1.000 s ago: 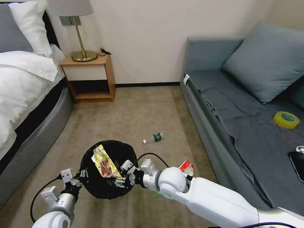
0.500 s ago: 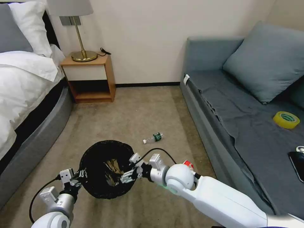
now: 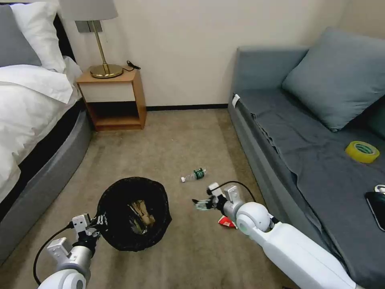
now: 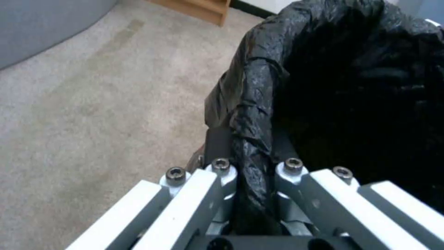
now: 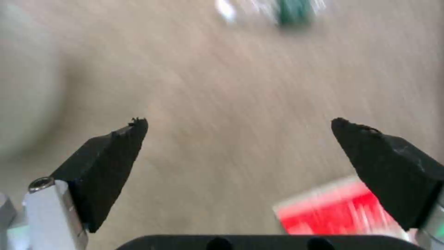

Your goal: Pick up the trash bin, then pick up the garbage on the floor and place it into the trash bin.

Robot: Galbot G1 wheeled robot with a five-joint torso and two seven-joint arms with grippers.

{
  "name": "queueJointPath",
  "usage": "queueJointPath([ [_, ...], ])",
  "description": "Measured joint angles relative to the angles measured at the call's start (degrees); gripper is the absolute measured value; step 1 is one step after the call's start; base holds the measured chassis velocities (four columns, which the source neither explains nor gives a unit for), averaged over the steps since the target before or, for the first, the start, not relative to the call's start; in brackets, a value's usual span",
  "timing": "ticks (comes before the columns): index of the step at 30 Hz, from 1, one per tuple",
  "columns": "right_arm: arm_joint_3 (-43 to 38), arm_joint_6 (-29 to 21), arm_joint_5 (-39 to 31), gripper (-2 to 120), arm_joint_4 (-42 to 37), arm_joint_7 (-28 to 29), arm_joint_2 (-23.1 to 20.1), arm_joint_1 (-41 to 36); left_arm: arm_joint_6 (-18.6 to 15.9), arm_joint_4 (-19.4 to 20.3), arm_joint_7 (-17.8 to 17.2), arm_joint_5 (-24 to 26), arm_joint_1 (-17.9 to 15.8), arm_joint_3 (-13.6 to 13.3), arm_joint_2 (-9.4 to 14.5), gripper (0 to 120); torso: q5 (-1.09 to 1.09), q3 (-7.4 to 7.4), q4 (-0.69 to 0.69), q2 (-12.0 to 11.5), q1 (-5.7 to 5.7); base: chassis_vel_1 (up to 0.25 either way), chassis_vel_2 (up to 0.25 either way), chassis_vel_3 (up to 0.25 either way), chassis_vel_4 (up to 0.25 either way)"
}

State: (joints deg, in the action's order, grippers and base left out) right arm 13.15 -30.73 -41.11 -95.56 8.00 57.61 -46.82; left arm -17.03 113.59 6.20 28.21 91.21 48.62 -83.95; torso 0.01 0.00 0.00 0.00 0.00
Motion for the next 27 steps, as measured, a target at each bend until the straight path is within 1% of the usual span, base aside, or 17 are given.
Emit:
queueJointPath([
  [1, -0.1, -2.0, -2.2, 100, 2.0, 5.0, 0.8, -0.4, 0.2, 0.0, 0.1, -0.1, -0.1, 0.0, 0.1, 5, 0.00, 0.00, 0.00, 0.0, 0.00, 0.000, 0.000, 0.000, 0.000],
  [2, -0.1, -2.0, -2.2, 100, 2.0, 5.0, 0.8, -0.4, 0.2, 0.0, 0.1, -0.1, -0.1, 0.0, 0.1, 5, 0.00, 0.00, 0.00, 0.0, 0.00, 0.000, 0.000, 0.000, 0.000],
  [5, 0.6, -4.6, -6.6, 100, 4.6, 12.4, 2.2, -0.4, 0.3, -0.3, 0.2, -0.1, -0.6, 0.0, 0.1, 5, 0.00, 0.00, 0.00, 0.0, 0.00, 0.000, 0.000, 0.000, 0.000],
  [6, 1.5, -6.0, -10.4, 100, 6.7, 18.2, 3.3, 0.1, 0.4, -0.7, 0.3, -0.2, -1.0, -0.1, 0.2, 5, 0.00, 0.00, -0.01, 0.0, 0.00, 0.000, 0.000, 0.000, 0.000],
  [7, 1.5, -6.0, -10.4, 100, 6.7, 18.2, 3.3, 0.1, 0.4, -0.7, 0.3, -0.2, -1.0, -0.1, 0.2, 5, 0.00, 0.00, -0.01, 0.0, 0.00, 0.000, 0.000, 0.000, 0.000],
  [8, 2.4, -7.2, -14.2, 100, 8.7, 23.3, 4.9, 0.9, 0.5, -1.1, 0.4, -0.2, -1.5, -0.2, 0.2, 5, -0.02, 0.00, -0.01, 0.0, 0.00, 0.000, 0.000, 0.000, 0.000],
  [9, 2.9, -7.9, -16.9, 100, 10.0, 26.9, 6.2, 1.8, 0.5, -1.3, 0.5, -0.2, -1.9, -0.2, 0.4, 5, -0.02, 0.00, -0.01, 0.0, 0.00, 0.000, 0.000, 0.000, 0.000],
  [10, 4.4, -8.8, -24.1, 100, 13.2, 36.8, 9.4, 4.5, 0.5, -1.7, 0.6, -0.1, -2.6, -0.2, 0.7, 5, 0.00, 0.00, 0.03, 0.0, 0.00, 0.000, 0.000, 0.000, 0.000],
  [11, 4.9, -8.8, -27.0, 100, 14.8, 40.4, 10.7, 5.8, 0.5, -2.0, 0.7, 0.0, -2.9, -0.2, 0.9, 5, -0.02, 0.00, 0.03, 0.0, 0.00, 0.000, 0.000, 0.000, 0.000],
  [12, 4.9, -8.8, -27.0, 100, 14.8, 40.4, 10.7, 5.8, 0.5, -2.0, 0.7, 0.0, -2.9, -0.2, 0.9, 5, -0.02, 0.00, 0.03, 0.0, 0.00, 0.000, 0.000, 0.000, 0.000],
  [14, 5.4, -8.3, -29.2, 100, 18.2, 44.8, 12.6, 7.9, 0.5, -2.6, 0.7, 0.4, -3.4, -0.2, 1.3, 5, -0.02, 0.00, 0.00, 0.0, 0.00, 0.000, 0.000, 0.000, 0.000],
  [15, 5.4, -8.2, -29.4, 100, 18.7, 45.3, 12.8, 8.1, 0.5, -2.6, 0.7, 0.4, -3.5, -0.2, 1.3, 5, -0.02, 0.00, 0.01, 0.0, 0.00, 0.000, 0.000, 0.000, 0.000],
  [16, 5.2, -7.9, -29.6, 100, 20.9, 46.5, 13.6, 8.7, 0.5, -2.9, 0.8, 0.6, -3.5, -0.2, 1.5, 5, -0.01, 0.00, 0.01, 0.0, 0.00, 0.000, 0.000, 0.000, 0.000],
  [17, 5.2, -7.9, -29.6, 100, 20.9, 46.5, 13.6, 8.7, 0.5, -2.9, 0.8, 0.6, -3.5, -0.2, 1.5, 5, -0.01, 0.00, 0.01, 0.0, 0.00, 0.000, 0.000, 0.000, 0.000],
  [22, 3.4, -6.7, -27.6, 100, 26.1, 46.8, 14.7, 9.5, 0.4, -3.5, 0.8, 0.9, -3.8, -0.1, 2.1, 5, -0.02, 0.00, 0.01, 0.0, 0.00, 0.000, 0.000, 0.000, 0.000],
  [24, 1.6, -5.7, -25.4, 100, 29.7, 46.1, 15.5, 9.6, 0.3, -3.9, 0.8, 0.9, -4.1, -0.1, 2.3, 5, -0.01, 0.00, 0.00, 0.0, 0.00, 0.000, 0.000, 0.000, 0.000],
  [27, 0.5, -5.1, -24.0, 100, 31.8, 45.2, 15.9, 9.6, 0.3, -4.0, 0.8, 0.9, -4.3, -0.2, 2.4, 5, 0.00, 0.00, 0.01, 0.0, 0.00, 0.000, 0.000, 0.000, 0.000],
])
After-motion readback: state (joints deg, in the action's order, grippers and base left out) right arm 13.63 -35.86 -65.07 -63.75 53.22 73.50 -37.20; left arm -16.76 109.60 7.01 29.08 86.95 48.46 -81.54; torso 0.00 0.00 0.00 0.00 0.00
